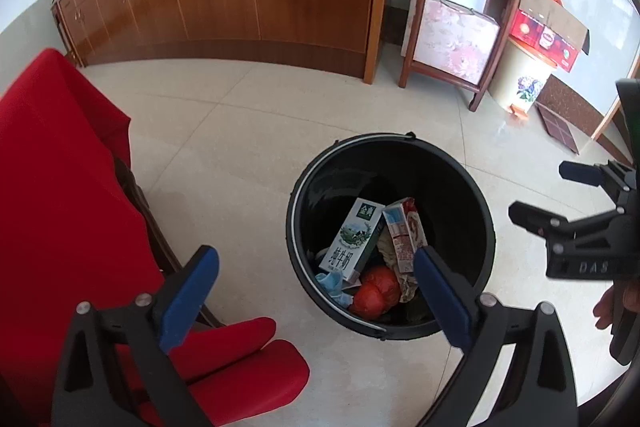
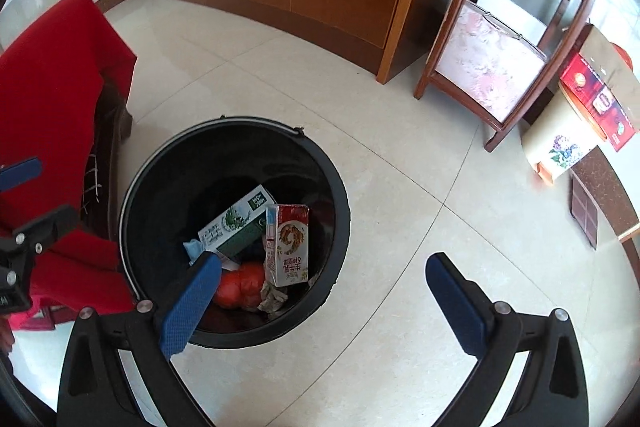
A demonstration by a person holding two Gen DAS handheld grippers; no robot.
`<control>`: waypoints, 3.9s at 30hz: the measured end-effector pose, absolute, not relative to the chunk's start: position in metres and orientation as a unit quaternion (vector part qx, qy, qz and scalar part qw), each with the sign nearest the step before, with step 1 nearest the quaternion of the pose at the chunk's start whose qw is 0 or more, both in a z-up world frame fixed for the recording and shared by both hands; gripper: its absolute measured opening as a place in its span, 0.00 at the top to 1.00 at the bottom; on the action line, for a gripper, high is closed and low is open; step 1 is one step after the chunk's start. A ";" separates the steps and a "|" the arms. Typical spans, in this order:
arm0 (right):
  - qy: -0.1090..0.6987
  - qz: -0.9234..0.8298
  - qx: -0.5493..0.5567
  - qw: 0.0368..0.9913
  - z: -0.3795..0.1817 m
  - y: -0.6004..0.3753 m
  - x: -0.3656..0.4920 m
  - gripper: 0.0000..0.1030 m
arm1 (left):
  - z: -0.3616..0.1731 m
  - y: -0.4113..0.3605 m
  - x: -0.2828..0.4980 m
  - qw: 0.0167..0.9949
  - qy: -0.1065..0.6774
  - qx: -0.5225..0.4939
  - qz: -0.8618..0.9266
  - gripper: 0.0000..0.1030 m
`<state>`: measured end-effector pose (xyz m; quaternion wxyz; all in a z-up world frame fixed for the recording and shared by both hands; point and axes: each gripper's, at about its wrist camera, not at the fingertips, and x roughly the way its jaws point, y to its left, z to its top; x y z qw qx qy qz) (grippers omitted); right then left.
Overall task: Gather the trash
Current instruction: 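Open both tools to drop mask and milk box into the bin, then move both tools back toward the red table, then grasp the yellow cloth with the left tool while the right tool grasps the red paper cup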
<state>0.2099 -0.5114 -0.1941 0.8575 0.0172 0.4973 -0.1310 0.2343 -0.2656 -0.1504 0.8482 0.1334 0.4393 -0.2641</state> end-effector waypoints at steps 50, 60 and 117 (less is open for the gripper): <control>0.325 -0.042 0.035 0.944 -0.053 -0.322 0.160 0.00 | 0.005 -0.057 0.167 0.949 0.284 0.021 -0.139 0.00; 0.305 0.103 0.012 0.947 -0.015 -0.194 0.201 0.00 | 0.010 0.067 0.165 0.965 0.261 0.009 0.009 0.00; 0.400 0.223 -0.091 0.884 -0.057 0.090 0.486 0.41 | -0.046 0.210 0.344 0.920 0.383 -0.029 0.079 0.73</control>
